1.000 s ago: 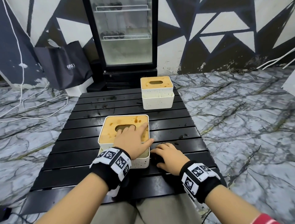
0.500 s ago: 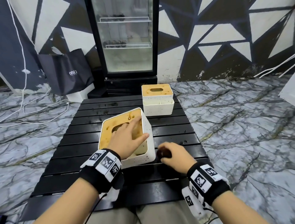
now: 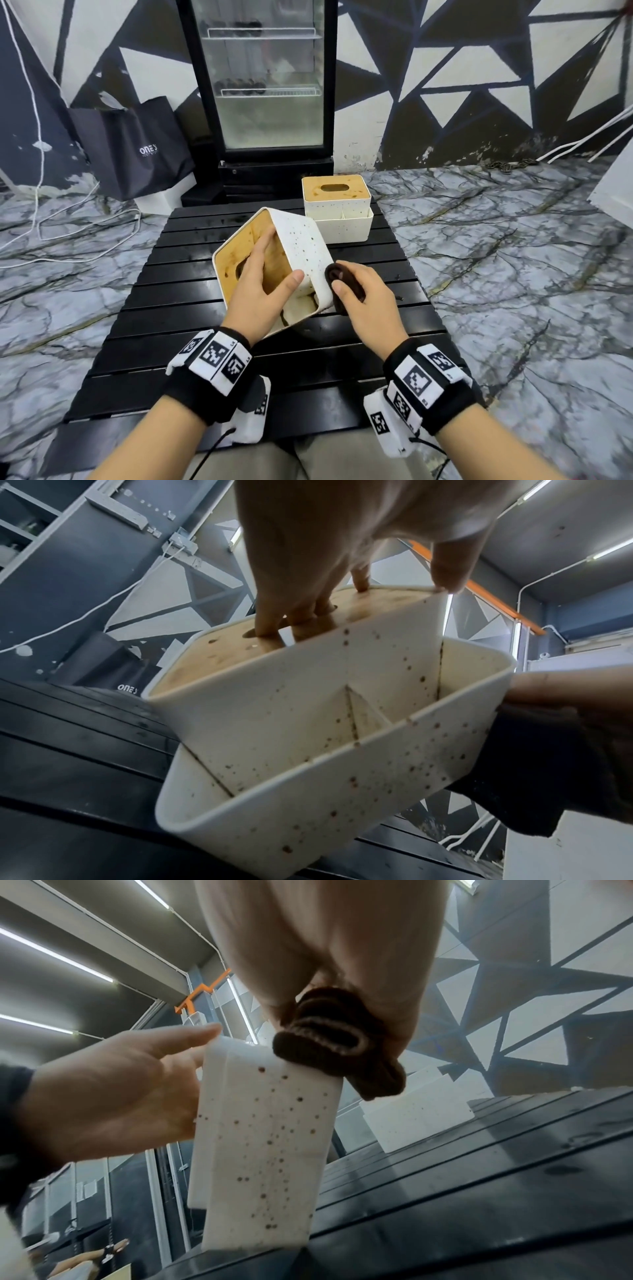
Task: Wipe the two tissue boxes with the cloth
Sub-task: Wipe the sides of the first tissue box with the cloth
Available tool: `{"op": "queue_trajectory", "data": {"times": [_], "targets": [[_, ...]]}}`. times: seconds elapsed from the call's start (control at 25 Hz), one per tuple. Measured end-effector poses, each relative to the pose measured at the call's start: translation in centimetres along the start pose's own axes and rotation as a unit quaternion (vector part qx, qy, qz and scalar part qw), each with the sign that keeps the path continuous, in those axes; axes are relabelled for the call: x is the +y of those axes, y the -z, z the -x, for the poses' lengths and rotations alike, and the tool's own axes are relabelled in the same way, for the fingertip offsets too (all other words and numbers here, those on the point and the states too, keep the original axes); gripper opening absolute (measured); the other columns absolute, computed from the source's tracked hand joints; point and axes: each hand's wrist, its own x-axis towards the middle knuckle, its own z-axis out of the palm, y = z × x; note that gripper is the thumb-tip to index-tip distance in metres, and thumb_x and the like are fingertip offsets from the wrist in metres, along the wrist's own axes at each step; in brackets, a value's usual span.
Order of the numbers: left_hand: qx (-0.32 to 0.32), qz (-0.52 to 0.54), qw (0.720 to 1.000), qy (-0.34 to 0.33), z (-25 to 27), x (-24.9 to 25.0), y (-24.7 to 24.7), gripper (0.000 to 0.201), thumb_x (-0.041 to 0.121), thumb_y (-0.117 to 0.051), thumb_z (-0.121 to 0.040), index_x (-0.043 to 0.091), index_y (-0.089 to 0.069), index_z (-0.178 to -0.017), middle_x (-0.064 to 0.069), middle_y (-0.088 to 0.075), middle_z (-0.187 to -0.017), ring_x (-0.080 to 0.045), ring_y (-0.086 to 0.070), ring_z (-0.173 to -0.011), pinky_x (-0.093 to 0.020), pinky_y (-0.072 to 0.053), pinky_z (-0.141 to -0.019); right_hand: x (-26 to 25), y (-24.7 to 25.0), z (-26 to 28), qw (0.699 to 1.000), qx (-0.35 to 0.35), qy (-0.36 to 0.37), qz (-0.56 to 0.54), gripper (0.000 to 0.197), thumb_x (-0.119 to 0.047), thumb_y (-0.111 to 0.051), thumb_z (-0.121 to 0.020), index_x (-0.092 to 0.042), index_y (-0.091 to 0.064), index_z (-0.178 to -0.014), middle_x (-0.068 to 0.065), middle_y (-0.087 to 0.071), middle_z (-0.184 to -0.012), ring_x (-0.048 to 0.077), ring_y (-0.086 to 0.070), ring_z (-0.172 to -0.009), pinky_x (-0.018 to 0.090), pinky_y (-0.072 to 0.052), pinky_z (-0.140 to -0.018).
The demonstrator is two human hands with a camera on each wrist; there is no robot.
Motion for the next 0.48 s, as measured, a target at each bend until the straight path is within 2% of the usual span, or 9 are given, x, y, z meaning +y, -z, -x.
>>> {"op": "queue_trajectory", "data": {"times": [0.08, 0.12, 0.2, 0.24, 0.28, 0.36, 0.4, 0.44, 0.48], "targets": [[-0.008, -0.001, 1.0, 0.006, 0.0, -0.2, 0.4, 0.078, 0.047, -0.065, -0.078, 0.05, -0.016, -0.138, 0.031, -0.029, -0.139, 0.012, -0.029, -0.128, -0.012, -0.026, -0.102, 0.2, -0.9, 0.5, 1.0, 0.01, 0.02, 0.014, 0.031, -0.022, -0.049, -0.091, -0.022, -0.055, -0.121, -0.013, -0.051, -0.115, 0.01, -0.046, -0.113, 0.022, -0.031, -0.099], [-0.01, 0.007, 1.0, 0.013, -0.1, -0.4, 0.6, 0.08, 0.049, -0.065, -0.077, 0.05, -0.015, -0.14, 0.025, -0.029, -0.145, 0.007, -0.029, -0.132, -0.018, -0.028, -0.106, 0.3, -1.3, 0.7, 0.999, 0.012, 0.03, 0.025, 0.034, -0.026, -0.045, -0.089, -0.021, -0.054, -0.122, -0.012, -0.05, -0.119, 0.01, -0.044, -0.115, 0.021, -0.029, -0.101], [-0.017, 0.025, 0.999, 0.022, -0.3, -0.9, 1.1, 0.085, 0.053, -0.064, -0.072, 0.051, -0.016, -0.142, 0.019, -0.032, -0.148, 0.0, -0.031, -0.135, -0.028, -0.031, -0.11, 0.0, -2.0, 1.0, 0.997, 0.011, 0.054, 0.048, 0.039, -0.028, -0.043, -0.087, -0.021, -0.053, -0.124, -0.014, -0.048, -0.12, 0.006, -0.039, -0.115, 0.008, -0.022, -0.1], [-0.021, 0.03, 0.999, 0.021, -0.4, -1.0, 1.2, 0.087, 0.053, -0.064, -0.071, 0.049, -0.016, -0.143, 0.022, -0.033, -0.146, -0.001, -0.032, -0.135, -0.027, -0.032, -0.11, -0.3, -2.2, 0.8, 0.996, 0.01, 0.07, 0.056, 0.039, -0.027, -0.043, -0.087, -0.021, -0.053, -0.124, -0.015, -0.048, -0.119, 0.004, -0.037, -0.114, 0.003, -0.019, -0.098], [-0.022, 0.031, 0.999, 0.02, -0.4, -1.0, 1.2, 0.088, 0.05, -0.065, -0.071, 0.046, -0.017, -0.144, 0.027, -0.033, -0.142, 0.0, -0.033, -0.134, -0.02, -0.032, -0.108, -0.5, -2.2, 0.6, 0.995, 0.008, 0.082, 0.064, 0.038, -0.027, -0.043, -0.087, -0.021, -0.054, -0.124, -0.015, -0.049, -0.118, 0.002, -0.035, -0.112, 0.0, -0.017, -0.096], [-0.016, 0.035, 0.999, 0.018, -0.5, -0.8, 1.0, 0.086, 0.042, -0.064, -0.074, 0.04, -0.018, -0.146, 0.035, -0.032, -0.135, 0.003, -0.033, -0.131, -0.002, -0.029, -0.098, -0.5, -2.1, -0.2, 0.994, 0.006, 0.087, 0.071, 0.038, -0.027, -0.042, -0.088, -0.021, -0.054, -0.123, -0.012, -0.052, -0.119, 0.001, -0.034, -0.11, 0.001, -0.019, -0.094], [-0.013, 0.038, 0.999, 0.017, -0.5, -0.9, 1.0, 0.085, 0.04, -0.063, -0.074, 0.039, -0.019, -0.146, 0.033, -0.033, -0.136, 0.004, -0.033, -0.13, 0.003, -0.027, -0.094, -0.3, -2.0, -0.4, 0.994, 0.008, 0.082, 0.071, 0.038, -0.027, -0.042, -0.088, -0.021, -0.055, -0.123, -0.011, -0.052, -0.119, 0.002, -0.035, -0.109, 0.003, -0.021, -0.093], [-0.012, 0.042, 0.999, 0.017, -0.6, -1.0, 1.1, 0.085, 0.04, -0.063, -0.074, 0.039, -0.019, -0.146, 0.029, -0.034, -0.139, 0.003, -0.033, -0.131, 0.002, -0.027, -0.096, -0.2, -2.0, -0.4, 0.995, 0.011, 0.074, 0.071, 0.038, -0.028, -0.042, -0.087, -0.021, -0.055, -0.123, -0.012, -0.052, -0.118, 0.003, -0.035, -0.109, 0.008, -0.022, -0.093], [-0.011, 0.049, 0.999, 0.019, -0.6, -1.1, 1.2, 0.085, 0.042, -0.065, -0.074, 0.041, -0.019, -0.146, 0.022, -0.035, -0.143, 0.001, -0.034, -0.133, -0.005, -0.029, -0.103, -0.2, -1.9, -0.2, 0.995, 0.012, 0.067, 0.071, 0.038, -0.028, -0.042, -0.087, -0.022, -0.054, -0.123, -0.015, -0.05, -0.117, 0.004, -0.035, -0.109, 0.011, -0.023, -0.094]]}}
